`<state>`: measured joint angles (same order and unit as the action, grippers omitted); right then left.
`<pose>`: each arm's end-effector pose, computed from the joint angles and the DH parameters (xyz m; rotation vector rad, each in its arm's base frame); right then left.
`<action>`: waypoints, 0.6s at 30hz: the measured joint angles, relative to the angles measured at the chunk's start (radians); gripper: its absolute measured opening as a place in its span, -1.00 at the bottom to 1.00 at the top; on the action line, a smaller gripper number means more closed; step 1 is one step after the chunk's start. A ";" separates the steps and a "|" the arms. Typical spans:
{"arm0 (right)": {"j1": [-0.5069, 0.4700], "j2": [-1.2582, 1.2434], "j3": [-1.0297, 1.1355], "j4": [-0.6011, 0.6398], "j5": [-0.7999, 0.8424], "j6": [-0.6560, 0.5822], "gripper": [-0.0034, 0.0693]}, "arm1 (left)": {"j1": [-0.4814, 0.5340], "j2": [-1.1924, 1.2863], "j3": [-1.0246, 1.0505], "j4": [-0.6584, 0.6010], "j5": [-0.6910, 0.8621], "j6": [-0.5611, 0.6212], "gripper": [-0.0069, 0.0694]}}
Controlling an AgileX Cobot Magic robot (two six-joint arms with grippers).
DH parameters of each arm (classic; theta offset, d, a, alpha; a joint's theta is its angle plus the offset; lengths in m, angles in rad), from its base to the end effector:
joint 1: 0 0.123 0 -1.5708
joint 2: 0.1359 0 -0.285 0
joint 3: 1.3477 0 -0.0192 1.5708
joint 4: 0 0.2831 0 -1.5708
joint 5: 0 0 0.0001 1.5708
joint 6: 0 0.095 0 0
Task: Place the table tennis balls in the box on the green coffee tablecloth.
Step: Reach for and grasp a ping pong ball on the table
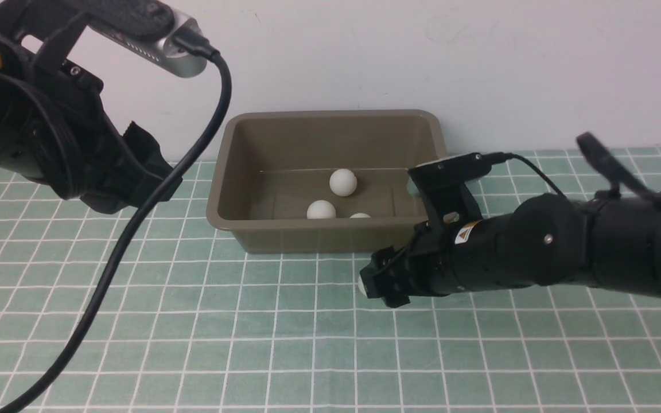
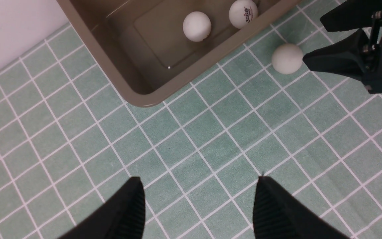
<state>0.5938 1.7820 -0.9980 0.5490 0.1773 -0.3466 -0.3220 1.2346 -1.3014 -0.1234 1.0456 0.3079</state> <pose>0.3174 0.2249 0.1530 -0.5308 2.4118 0.4637 0.2620 -0.0981 0.3913 0.7335 2.3473 -0.1645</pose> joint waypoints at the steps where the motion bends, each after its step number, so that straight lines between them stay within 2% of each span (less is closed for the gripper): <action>1: 0.000 0.012 0.000 0.001 -0.007 0.000 0.42 | 0.000 0.000 0.000 0.000 0.000 0.000 0.22; 18: 0.008 0.195 -0.122 0.004 -0.020 0.004 0.42 | 0.000 0.000 0.000 0.000 0.000 0.000 0.22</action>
<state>0.6018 1.9774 -1.1203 0.5534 0.1575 -0.3425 -0.3220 1.2346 -1.3014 -0.1234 1.0456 0.3079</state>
